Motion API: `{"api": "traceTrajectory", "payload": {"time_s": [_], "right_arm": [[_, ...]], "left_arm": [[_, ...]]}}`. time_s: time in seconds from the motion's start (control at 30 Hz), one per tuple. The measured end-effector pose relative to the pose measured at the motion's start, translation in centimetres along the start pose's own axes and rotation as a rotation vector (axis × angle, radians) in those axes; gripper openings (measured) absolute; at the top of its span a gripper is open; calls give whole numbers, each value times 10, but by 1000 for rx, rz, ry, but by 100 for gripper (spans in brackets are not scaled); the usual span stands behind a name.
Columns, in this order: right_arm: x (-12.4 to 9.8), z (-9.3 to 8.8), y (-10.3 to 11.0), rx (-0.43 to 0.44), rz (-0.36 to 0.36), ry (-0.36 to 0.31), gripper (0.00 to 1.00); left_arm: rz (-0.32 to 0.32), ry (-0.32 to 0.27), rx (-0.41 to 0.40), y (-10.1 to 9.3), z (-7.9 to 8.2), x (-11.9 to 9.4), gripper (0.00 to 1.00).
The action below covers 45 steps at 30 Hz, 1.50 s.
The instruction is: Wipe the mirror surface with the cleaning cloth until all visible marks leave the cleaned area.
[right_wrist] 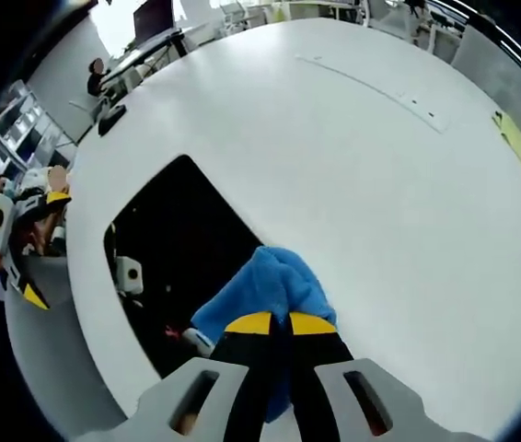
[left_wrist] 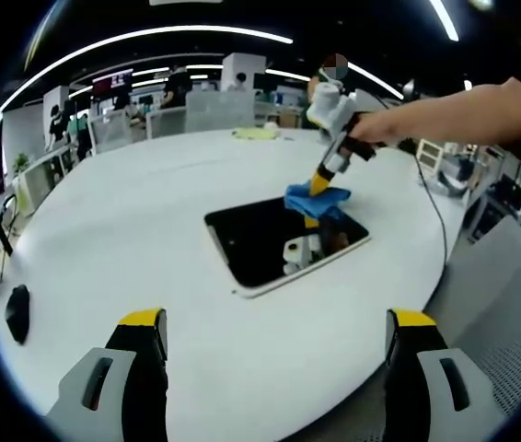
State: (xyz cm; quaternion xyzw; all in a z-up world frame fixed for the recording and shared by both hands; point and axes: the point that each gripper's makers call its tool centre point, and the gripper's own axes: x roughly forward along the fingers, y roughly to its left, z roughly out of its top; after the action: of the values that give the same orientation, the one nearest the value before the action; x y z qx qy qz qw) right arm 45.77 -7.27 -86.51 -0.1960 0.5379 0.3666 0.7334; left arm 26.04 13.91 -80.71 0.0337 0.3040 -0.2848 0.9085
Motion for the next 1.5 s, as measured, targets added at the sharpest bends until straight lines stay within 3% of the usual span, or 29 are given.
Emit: {"api": "traceTrajectory", "payload": {"time_s": [0.33,0.67,1.17,1.5], "right_arm": [[-5,1,3,15,11,9,0],[-35,20,7,-3,-10,-11,0],[-69,31,20,15,-22,-47,0],[-71,34,16,13,-26,-51,0]], "left_arm": [[4,-4,1,1,1,0,99],[1,-6,8,0,1,0,99],[1,-10,4,0,2,-1,99],[3,-12,7,0,3,-1,99]]}}
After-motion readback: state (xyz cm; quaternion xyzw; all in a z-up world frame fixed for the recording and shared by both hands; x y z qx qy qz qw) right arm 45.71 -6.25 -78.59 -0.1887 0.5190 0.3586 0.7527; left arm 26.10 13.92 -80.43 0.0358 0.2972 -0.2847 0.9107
